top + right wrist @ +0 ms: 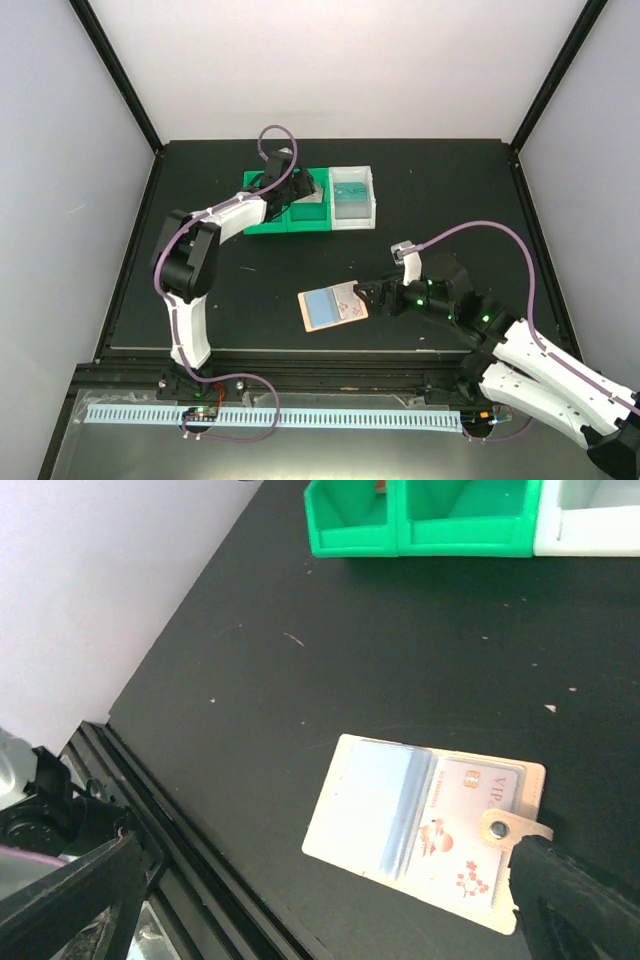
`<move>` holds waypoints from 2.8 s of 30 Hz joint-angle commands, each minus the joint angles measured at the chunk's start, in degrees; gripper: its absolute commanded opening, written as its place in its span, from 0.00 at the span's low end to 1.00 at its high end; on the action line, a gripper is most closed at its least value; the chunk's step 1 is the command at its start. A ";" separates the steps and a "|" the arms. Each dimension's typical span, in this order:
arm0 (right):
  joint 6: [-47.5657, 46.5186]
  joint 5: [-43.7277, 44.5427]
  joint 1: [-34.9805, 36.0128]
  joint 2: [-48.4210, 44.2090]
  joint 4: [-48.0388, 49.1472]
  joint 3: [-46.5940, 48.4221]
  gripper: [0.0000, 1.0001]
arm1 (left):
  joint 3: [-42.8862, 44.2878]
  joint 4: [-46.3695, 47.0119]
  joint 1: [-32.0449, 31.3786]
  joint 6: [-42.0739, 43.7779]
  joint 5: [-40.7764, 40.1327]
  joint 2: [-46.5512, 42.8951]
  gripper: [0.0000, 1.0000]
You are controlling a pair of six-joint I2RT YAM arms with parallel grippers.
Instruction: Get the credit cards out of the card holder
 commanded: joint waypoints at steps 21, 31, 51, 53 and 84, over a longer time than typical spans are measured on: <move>4.58 0.63 -0.29 2.97 4.90 -5.59 0.50 | -27.26 -14.01 -0.42 11.89 22.95 -35.27 0.67; 5.95 -2.66 -0.20 14.57 13.43 -8.30 0.31 | -41.92 -9.86 -4.54 9.61 28.60 -45.25 0.64; 1.40 1.02 -0.20 36.17 21.94 -7.52 0.27 | -54.35 -2.69 -11.25 3.23 29.06 -52.70 0.64; 1.22 1.64 -0.18 37.17 22.14 -7.52 0.27 | -54.24 -2.50 -11.85 2.85 28.93 -52.70 0.64; 5.48 -1.20 3.46 33.89 23.04 -8.26 0.22 | -55.33 15.48 -19.55 -8.40 27.69 -39.80 0.53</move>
